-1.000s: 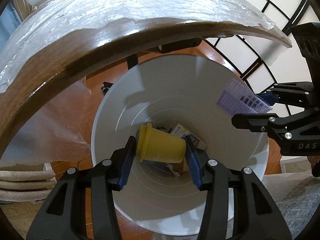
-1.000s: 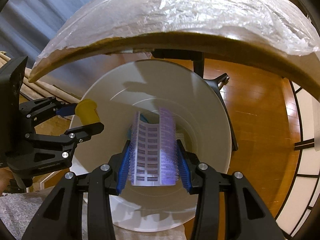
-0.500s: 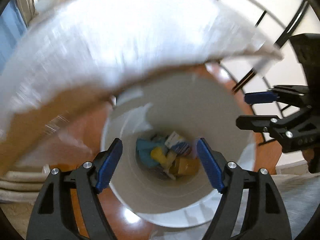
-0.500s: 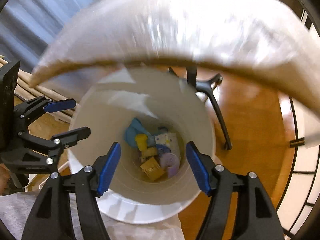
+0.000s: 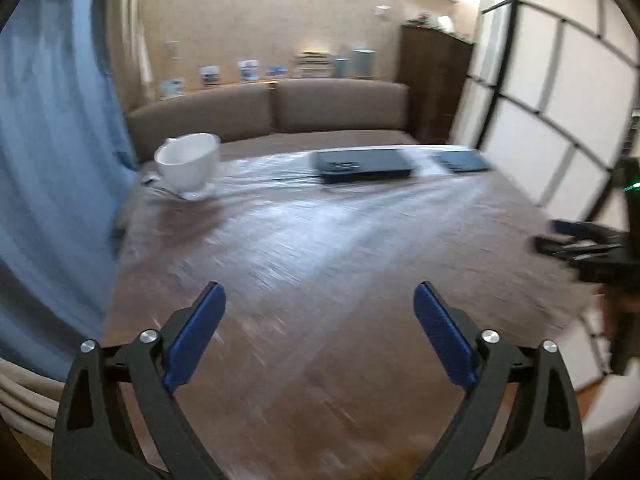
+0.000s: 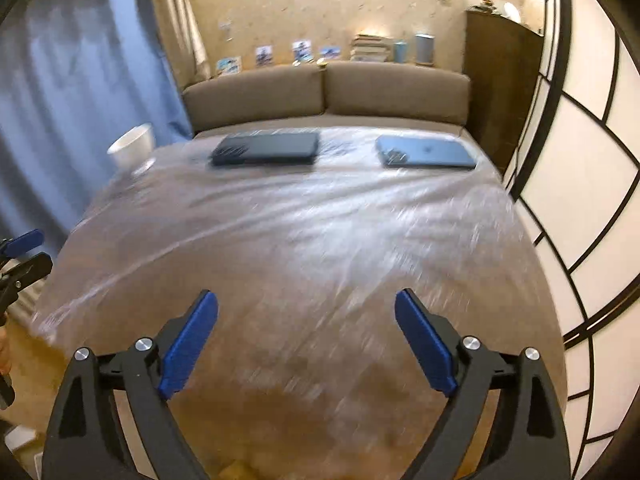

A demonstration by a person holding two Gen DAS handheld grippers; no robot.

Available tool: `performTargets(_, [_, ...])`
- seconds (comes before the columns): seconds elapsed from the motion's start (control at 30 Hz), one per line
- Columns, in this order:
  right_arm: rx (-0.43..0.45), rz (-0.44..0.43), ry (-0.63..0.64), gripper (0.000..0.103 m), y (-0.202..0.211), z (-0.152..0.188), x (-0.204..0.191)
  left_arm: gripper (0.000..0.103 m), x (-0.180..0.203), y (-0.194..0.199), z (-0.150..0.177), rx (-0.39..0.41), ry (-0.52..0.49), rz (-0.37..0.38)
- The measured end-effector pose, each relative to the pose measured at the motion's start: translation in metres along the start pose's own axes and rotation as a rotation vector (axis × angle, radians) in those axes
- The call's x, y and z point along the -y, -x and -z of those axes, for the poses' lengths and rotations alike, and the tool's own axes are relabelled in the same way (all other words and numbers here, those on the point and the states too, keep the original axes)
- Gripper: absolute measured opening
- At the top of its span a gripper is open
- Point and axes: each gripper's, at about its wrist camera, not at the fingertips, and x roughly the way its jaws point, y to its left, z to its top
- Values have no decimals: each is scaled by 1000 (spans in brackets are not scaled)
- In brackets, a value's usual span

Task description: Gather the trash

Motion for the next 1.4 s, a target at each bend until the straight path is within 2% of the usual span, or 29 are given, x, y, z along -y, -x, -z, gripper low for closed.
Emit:
performTargets(0.17, [-31,114,-13,90,-56,-26,37,97,-30,-70,-20,-50,101,-72])
performTargets(0.3, [-47,162,-54,90,-81,-37,68,97,-43,-92,-31,-73,146,-108])
performTargets(0.4, [-60,160,-88,90,-93,-43,84,97,-55,-110,-33,-102,186,-130])
performTargets(0.5, [-80,180,-78,90,-102,-44,90,97,-57,-122,-34,-132,174,-162])
performTargets(0.6, [-86,185,-65,92,-107,-41,93,97,-60,-127,-33,-163,186,-156])
performTargets(0.7, [-98,170,-87,99,-111,-42,98,102,-61,-131,-33,-189,177,-179])
performTargets(1.4, [-101,178,-82,99,-112,-41,94,102,-58,-133,-33,-189,176,-177])
